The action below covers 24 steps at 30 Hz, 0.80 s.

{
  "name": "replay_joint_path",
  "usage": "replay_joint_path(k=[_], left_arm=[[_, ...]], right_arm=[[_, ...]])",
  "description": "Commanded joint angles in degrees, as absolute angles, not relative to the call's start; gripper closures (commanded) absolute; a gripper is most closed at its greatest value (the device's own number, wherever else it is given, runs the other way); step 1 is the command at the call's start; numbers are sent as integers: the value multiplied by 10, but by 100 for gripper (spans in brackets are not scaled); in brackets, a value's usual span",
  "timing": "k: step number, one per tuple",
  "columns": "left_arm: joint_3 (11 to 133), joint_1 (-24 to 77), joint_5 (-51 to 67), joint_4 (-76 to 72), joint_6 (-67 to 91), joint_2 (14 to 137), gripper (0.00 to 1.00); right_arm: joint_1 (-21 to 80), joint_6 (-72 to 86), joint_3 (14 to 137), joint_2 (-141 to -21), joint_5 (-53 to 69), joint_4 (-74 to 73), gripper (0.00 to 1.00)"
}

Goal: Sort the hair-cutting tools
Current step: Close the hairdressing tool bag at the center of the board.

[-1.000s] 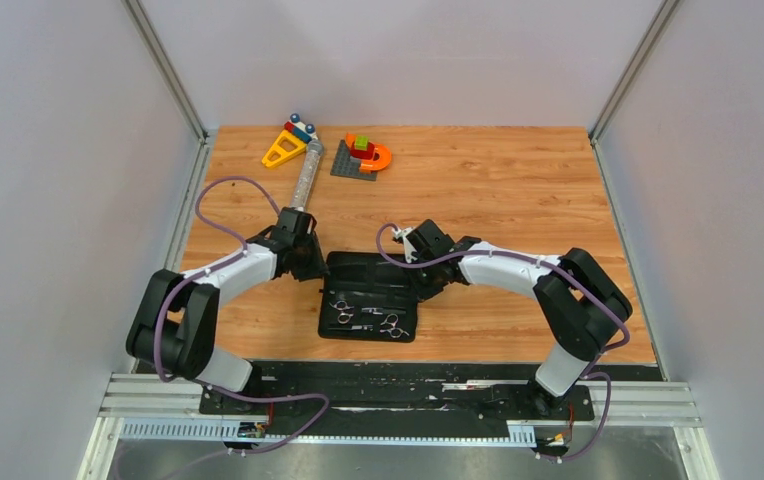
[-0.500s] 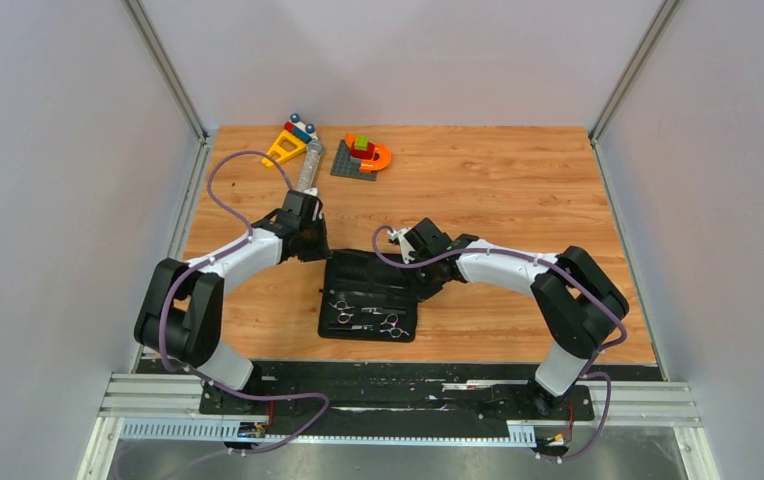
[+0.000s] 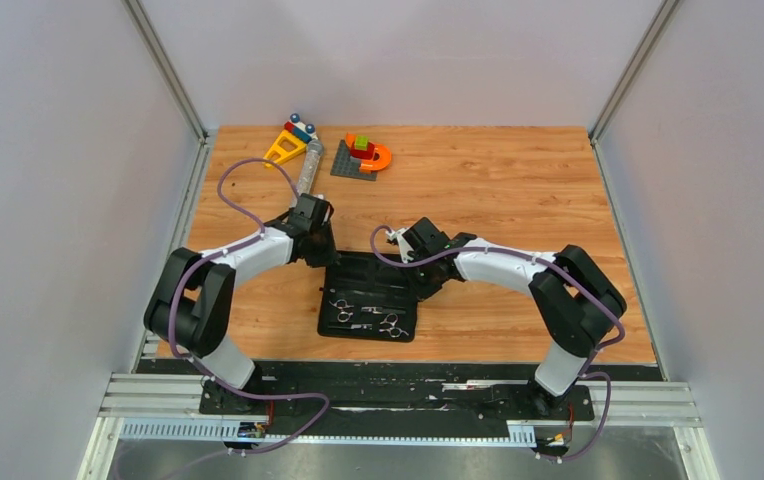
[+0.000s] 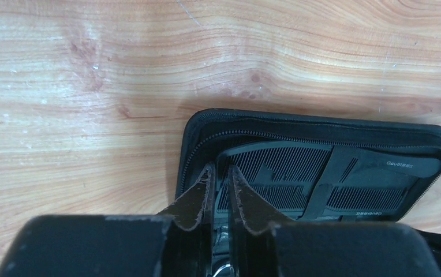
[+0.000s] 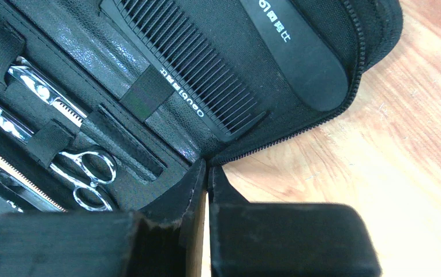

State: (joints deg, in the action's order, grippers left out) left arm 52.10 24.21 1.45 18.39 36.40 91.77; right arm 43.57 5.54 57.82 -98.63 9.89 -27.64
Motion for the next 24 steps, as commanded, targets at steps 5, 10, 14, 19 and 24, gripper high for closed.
replay_joint_path(k=[5, 10, 14, 19, 24], left_arm=[[528, 269, 31, 168, 419, 921, 62], [542, 268, -45, 225, 393, 869, 25], [587, 263, -73, 268, 348, 838, 9], [658, 228, -50, 313, 316, 847, 2], [676, 164, -24, 346, 311, 817, 0]], right_arm=[[453, 41, 577, -1021, 100, -299, 99], [453, 56, 588, -983, 83, -316, 80], [453, 80, 596, -939, 53, -338, 51], [494, 92, 595, -888, 5, -360, 32], [598, 89, 607, -900, -36, -362, 19]])
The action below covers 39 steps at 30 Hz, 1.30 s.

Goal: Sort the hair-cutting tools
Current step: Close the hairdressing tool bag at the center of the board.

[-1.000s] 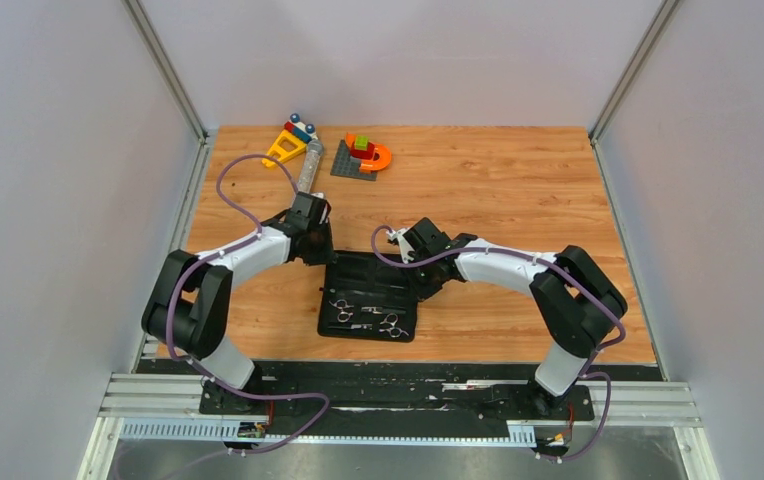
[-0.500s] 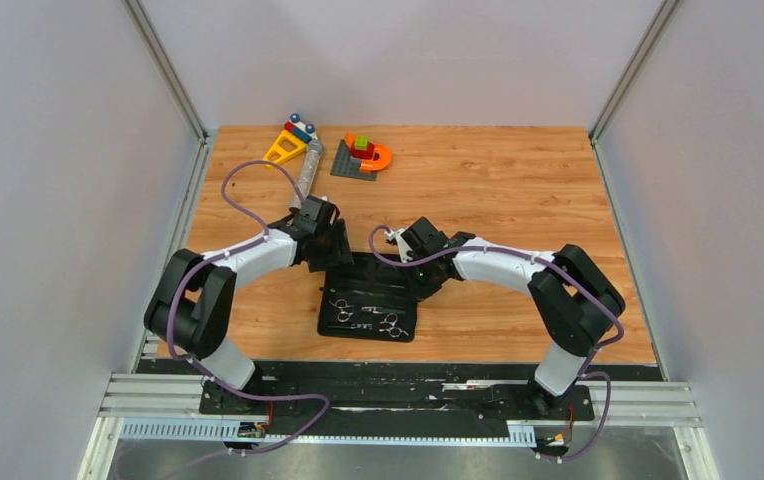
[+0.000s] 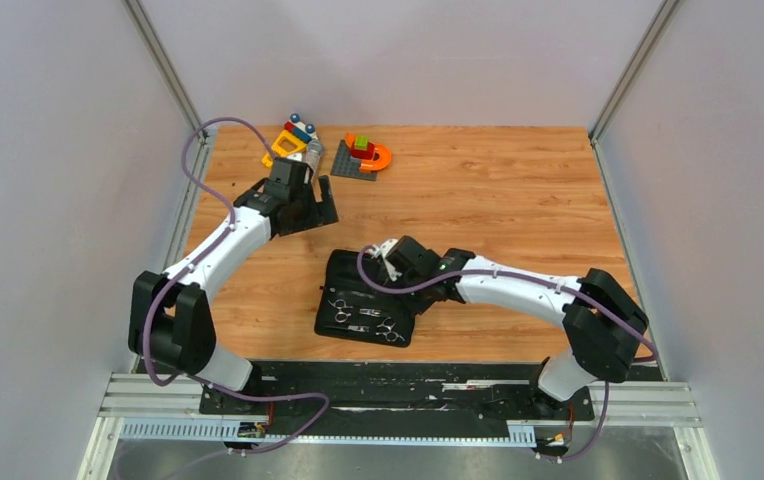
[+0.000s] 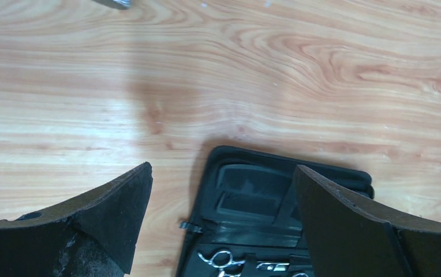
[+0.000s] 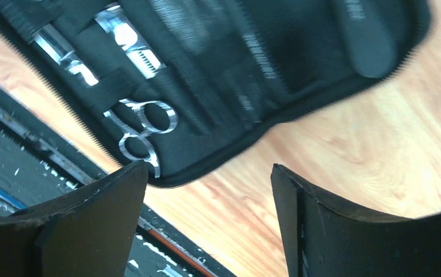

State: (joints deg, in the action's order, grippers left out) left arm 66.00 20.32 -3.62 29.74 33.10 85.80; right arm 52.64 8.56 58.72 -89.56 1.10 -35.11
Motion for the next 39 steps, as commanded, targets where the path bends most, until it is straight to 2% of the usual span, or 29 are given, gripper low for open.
replay_joint_path(k=[1, 6, 10, 20, 25, 30, 34, 39], left_arm=[[674, 157, -22, 351, 307, 809, 0], [651, 111, -31, 388, 287, 742, 0], [614, 97, -27, 398, 286, 697, 0], [556, 95, 51, 402, 283, 658, 0], [558, 96, 96, 382, 274, 680, 0], [555, 95, 104, 333, 279, 717, 0], [597, 95, 110, 295, 269, 795, 0], [670, 95, 148, 277, 239, 921, 0]], right_arm=[[619, 90, 612, -909, -44, -362, 18], [683, 97, 630, -968, -79, -374, 14], [676, 105, 619, -993, -133, -385, 12], [457, 123, 634, -997, -217, -365, 12], [401, 146, 648, -963, -159, -340, 14], [394, 222, 611, -916, -26, -292, 16], [394, 340, 543, -874, 100, -202, 20], [394, 472, 475, -850, 145, -100, 20]])
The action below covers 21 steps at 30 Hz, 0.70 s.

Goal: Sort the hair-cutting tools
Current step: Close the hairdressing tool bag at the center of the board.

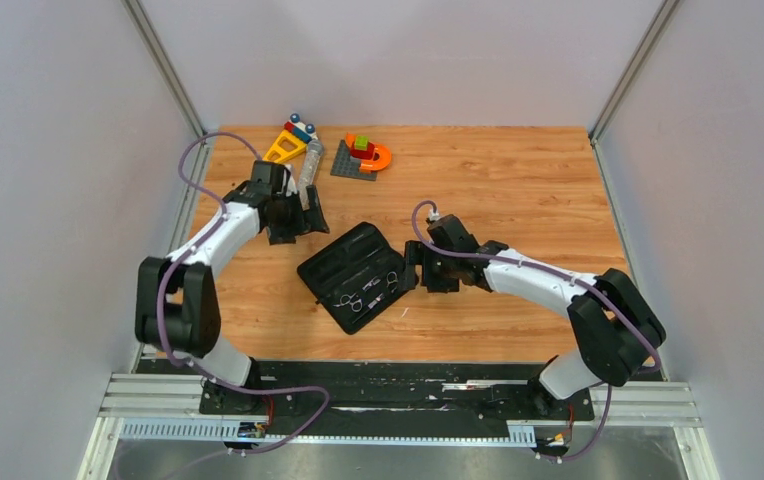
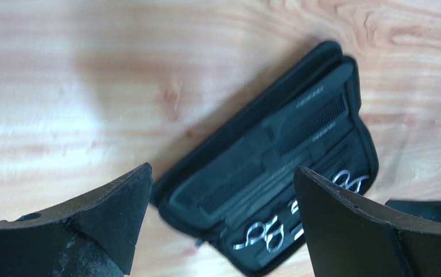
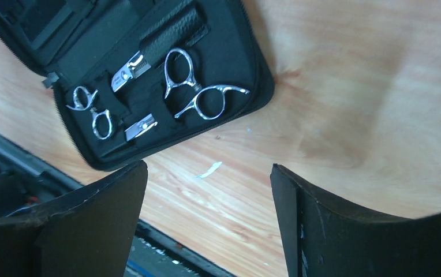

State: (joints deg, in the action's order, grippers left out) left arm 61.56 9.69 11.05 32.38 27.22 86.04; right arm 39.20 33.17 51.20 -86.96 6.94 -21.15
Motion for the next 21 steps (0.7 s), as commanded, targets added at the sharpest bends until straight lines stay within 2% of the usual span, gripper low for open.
replay_joint_path(k=[1, 11, 21], left_arm=[[680, 95, 155, 275, 234, 946, 0], [666, 95, 258, 255, 232, 1012, 0], [604, 96, 345, 272, 232, 1006, 0]], right_arm=[[394, 490, 466, -848, 147, -84, 19], [362, 566, 420, -904, 186, 29, 22], [313, 522, 453, -984, 246, 65, 23]])
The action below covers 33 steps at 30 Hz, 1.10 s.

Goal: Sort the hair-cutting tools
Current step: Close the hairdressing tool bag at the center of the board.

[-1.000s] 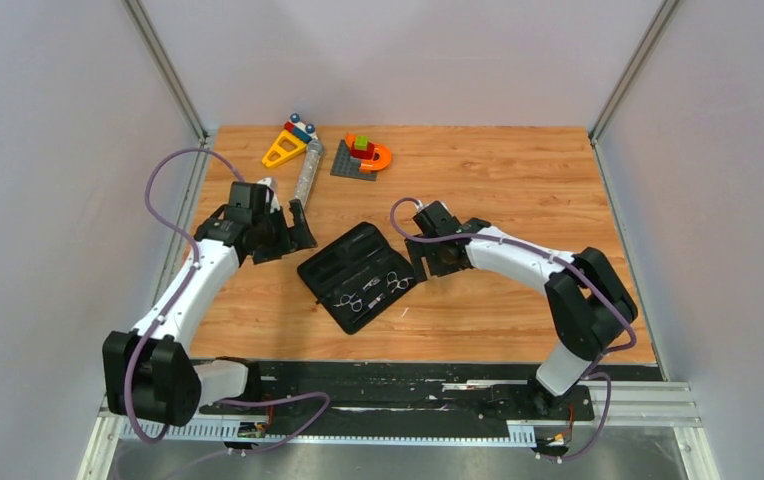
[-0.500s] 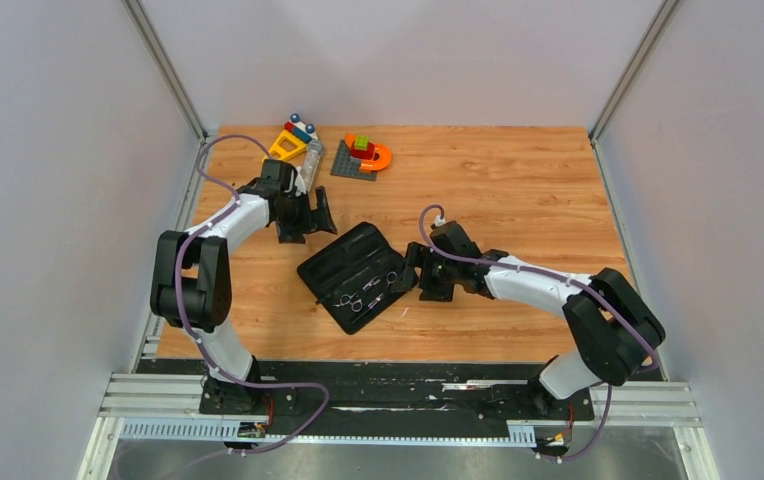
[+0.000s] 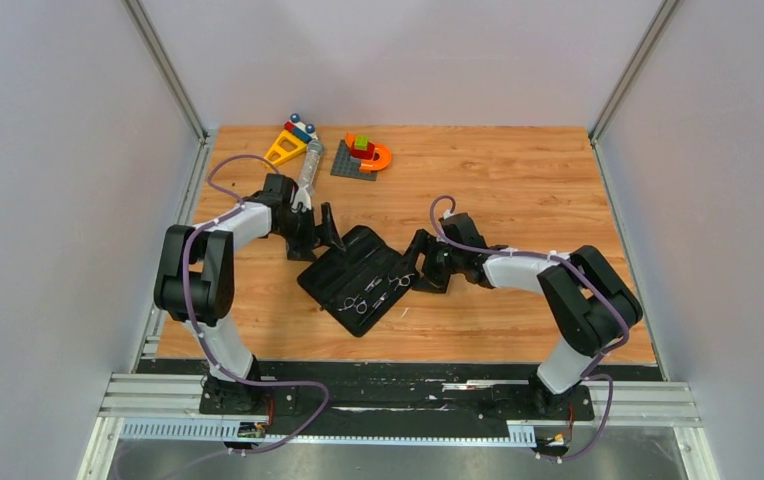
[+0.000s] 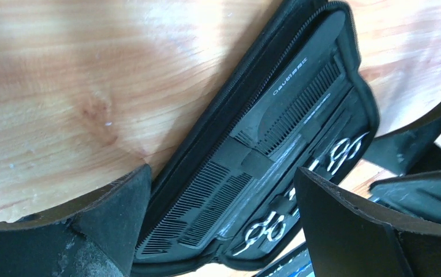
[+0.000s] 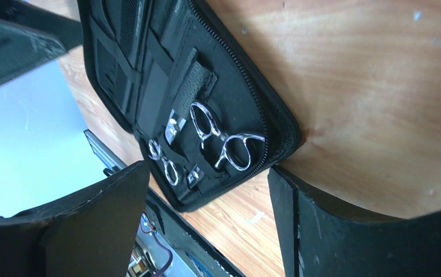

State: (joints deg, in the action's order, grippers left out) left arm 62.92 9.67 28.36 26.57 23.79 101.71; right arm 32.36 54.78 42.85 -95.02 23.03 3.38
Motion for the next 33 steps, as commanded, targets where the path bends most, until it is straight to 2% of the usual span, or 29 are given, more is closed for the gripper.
replay_joint_path(k=[1, 9, 15, 19, 24, 33], left_arm=[[599, 96, 352, 275, 232, 1002, 0], [562, 116, 407, 269, 269, 879, 0], [553, 201, 422, 217, 336, 836, 0], [537, 258, 416, 171, 375, 839, 0], [509, 285, 408, 125, 406, 862, 0], [481, 307, 379, 66, 446, 898, 0]], right_arm=[[312, 514, 460, -991, 249, 65, 23], [308, 485, 486, -1027, 272, 79, 22], [302, 509, 456, -1031, 295, 140, 22], [283, 554, 407, -1024, 335, 234, 22], [262, 606, 350, -999, 357, 319, 20], [255, 625, 332, -988, 365, 338, 20]])
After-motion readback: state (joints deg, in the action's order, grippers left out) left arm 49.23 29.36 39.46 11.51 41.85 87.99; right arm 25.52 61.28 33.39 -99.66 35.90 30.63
